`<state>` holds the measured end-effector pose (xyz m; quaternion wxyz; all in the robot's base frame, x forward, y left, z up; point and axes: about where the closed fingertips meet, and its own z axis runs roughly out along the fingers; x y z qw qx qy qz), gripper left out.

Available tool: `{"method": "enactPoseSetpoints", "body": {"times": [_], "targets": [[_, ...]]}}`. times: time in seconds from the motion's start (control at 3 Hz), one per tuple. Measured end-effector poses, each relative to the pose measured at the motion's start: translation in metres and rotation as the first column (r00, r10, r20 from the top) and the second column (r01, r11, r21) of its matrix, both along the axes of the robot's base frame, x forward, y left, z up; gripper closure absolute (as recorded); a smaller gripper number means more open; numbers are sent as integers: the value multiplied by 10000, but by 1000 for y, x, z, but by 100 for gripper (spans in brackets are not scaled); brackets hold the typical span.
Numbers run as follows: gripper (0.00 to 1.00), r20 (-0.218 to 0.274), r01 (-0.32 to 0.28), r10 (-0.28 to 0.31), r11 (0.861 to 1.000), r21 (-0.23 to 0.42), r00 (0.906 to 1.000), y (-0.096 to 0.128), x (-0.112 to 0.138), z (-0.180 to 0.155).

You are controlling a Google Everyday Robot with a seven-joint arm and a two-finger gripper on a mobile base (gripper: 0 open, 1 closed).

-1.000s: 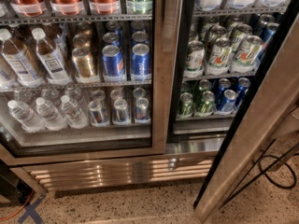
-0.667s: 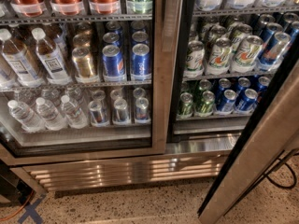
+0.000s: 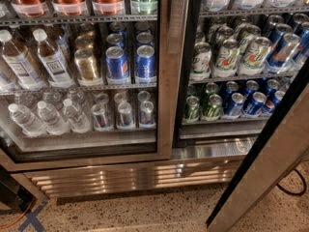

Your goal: Open right fridge door

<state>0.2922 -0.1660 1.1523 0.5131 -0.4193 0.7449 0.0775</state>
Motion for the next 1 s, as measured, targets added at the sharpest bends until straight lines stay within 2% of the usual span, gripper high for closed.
{"method": "enactPoseSetpoints", "body": {"times": [0.33, 0.67, 1.0], "targets": [[85, 0, 0, 0, 10000, 0, 10000, 0, 0, 0], [99, 0, 0, 0, 10000, 0, 10000, 0, 0, 0], [100, 0, 0, 0, 10000, 0, 10000, 0, 0, 0]]}}
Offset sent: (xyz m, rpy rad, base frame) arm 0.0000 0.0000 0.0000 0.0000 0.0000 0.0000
